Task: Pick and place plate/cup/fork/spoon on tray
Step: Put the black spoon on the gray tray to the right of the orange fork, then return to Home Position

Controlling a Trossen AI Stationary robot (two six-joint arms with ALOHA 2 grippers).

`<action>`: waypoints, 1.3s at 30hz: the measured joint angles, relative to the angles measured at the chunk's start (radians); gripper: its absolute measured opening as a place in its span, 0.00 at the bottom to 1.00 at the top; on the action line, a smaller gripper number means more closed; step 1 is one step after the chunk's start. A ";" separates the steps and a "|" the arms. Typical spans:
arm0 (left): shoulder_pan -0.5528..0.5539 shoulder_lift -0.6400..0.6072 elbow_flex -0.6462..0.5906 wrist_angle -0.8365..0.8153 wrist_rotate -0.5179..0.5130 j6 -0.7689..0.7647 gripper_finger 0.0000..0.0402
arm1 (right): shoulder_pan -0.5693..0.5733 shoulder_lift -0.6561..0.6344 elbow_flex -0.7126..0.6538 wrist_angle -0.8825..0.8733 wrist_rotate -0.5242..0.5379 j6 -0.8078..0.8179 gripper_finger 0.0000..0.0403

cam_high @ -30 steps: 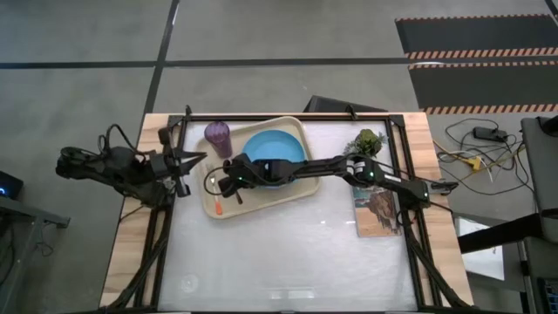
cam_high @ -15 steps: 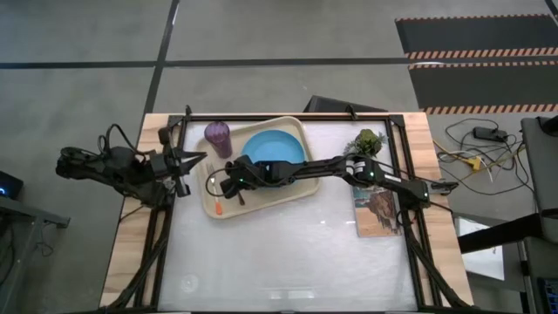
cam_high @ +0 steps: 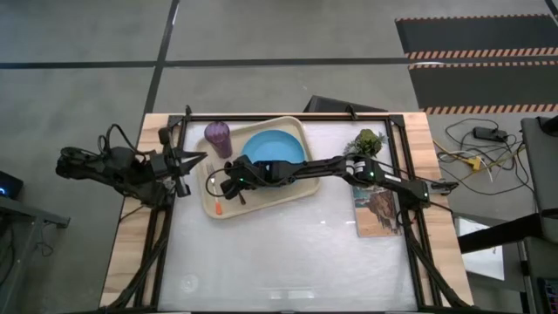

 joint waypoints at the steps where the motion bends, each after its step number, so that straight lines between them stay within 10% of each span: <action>1: 0.000 0.000 0.000 0.000 0.000 0.000 0.00 | 0.000 0.000 0.000 0.001 0.000 0.001 0.03; 23: 0.000 0.002 -0.003 0.000 -0.002 0.000 0.00 | 0.001 -0.058 0.003 -0.096 -0.061 -0.131 0.40; 39: 0.000 0.111 -0.040 -0.001 0.003 -0.002 0.00 | 0.177 -0.452 -0.392 -0.206 -0.025 -0.543 0.31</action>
